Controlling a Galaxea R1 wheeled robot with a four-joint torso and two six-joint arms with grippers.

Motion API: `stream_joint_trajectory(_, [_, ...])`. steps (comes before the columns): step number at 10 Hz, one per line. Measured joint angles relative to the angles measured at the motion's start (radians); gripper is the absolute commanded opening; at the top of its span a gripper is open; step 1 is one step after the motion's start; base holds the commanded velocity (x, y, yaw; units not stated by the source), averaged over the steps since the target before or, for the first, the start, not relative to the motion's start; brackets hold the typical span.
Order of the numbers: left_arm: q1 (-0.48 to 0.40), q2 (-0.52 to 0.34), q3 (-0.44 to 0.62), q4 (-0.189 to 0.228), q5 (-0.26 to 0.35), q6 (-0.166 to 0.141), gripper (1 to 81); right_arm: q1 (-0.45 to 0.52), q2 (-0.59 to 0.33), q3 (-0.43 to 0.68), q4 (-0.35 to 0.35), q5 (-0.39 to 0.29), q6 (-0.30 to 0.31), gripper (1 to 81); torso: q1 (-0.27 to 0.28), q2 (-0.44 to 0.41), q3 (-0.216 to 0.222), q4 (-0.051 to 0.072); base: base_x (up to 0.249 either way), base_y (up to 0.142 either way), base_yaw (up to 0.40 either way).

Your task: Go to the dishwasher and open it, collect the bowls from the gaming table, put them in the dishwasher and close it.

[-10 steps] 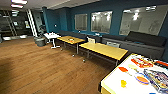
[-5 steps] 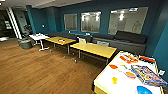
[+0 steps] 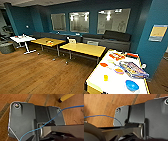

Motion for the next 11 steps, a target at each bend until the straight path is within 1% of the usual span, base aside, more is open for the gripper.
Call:
stream_joint_trajectory(9, [0.000,-0.002,0.000,0.000,0.002,0.000,81.1,0.000,0.004,-0.001,0.000,0.000,0.000,81.1,0.000,0.000,0.000,0.000,0.000,0.000,-0.334])
stream_joint_trajectory(11, [0.000,-0.003,0.000,0.000,0.001,0.000,81.1,0.000,0.004,-0.001,-0.001,0.000,0.000,81.1,0.000,0.000,0.000,0.000,0.000,-0.181,0.000])
